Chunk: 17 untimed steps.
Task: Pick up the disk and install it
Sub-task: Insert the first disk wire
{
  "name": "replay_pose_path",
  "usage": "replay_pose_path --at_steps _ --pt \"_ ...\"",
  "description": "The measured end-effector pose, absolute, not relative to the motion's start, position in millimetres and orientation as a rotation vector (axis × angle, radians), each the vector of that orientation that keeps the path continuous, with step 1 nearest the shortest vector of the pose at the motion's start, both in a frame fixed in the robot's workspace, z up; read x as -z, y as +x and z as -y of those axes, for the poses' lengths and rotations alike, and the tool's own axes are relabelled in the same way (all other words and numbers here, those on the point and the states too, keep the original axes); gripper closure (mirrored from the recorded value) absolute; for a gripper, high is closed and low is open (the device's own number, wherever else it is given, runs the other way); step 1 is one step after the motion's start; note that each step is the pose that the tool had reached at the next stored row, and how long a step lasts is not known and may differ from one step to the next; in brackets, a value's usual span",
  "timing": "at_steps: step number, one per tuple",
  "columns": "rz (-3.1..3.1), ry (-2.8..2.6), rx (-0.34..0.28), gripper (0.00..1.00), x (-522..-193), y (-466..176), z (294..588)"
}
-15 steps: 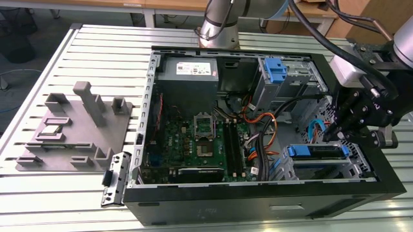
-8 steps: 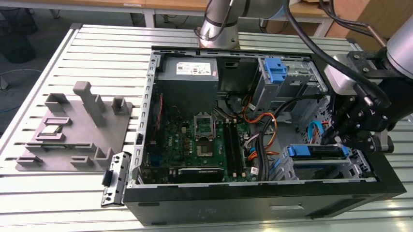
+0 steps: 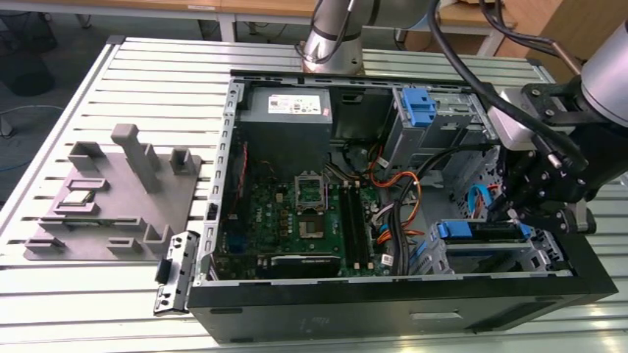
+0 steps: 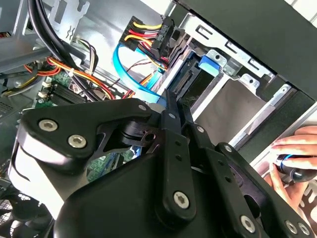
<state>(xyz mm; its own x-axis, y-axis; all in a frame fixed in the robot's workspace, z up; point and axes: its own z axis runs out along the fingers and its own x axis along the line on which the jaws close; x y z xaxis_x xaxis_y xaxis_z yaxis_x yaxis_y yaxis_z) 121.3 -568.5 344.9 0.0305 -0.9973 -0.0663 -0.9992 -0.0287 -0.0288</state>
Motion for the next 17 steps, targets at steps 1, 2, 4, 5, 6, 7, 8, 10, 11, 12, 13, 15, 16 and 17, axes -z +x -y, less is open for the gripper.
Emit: replay_pose_path --at_steps 1,2,4,5,6,7,8,10,11,12,13,15,16,17 --pt "-2.138 -2.207 -0.040 0.84 -344.6 120.7 568.7" --pt "-2.134 -2.209 -0.038 0.84 -343.9 120.5 568.9" --pt "-2.124 -2.213 -0.031 0.84 -343.2 120.1 569.0" --pt "-2.121 -2.215 -0.029 0.84 -343.1 119.8 569.0" --pt "-2.117 -2.217 -0.028 0.84 -342.9 119.4 569.1" --pt "-2.114 -2.218 -0.026 0.84 -342.7 119.1 569.3" --pt "-2.110 -2.220 -0.023 0.84 -342.4 118.5 569.5" --pt "-2.106 -2.221 -0.021 0.84 -342.1 117.3 569.7" --pt "-2.104 -2.222 -0.021 0.84 -342.1 117.1 569.7" --pt "-2.103 -2.223 -0.020 0.84 -342.1 117.1 569.7" --pt "-2.102 -2.225 -0.020 0.84 -342.0 117.1 569.8" --pt "-2.099 -2.227 -0.020 0.84 -341.7 117.0 569.9" --pt "-2.097 -2.228 -0.019 0.84 -341.5 117.0 570.0" --pt "-2.096 -2.229 -0.019 0.84 -341.3 117.0 570.0"
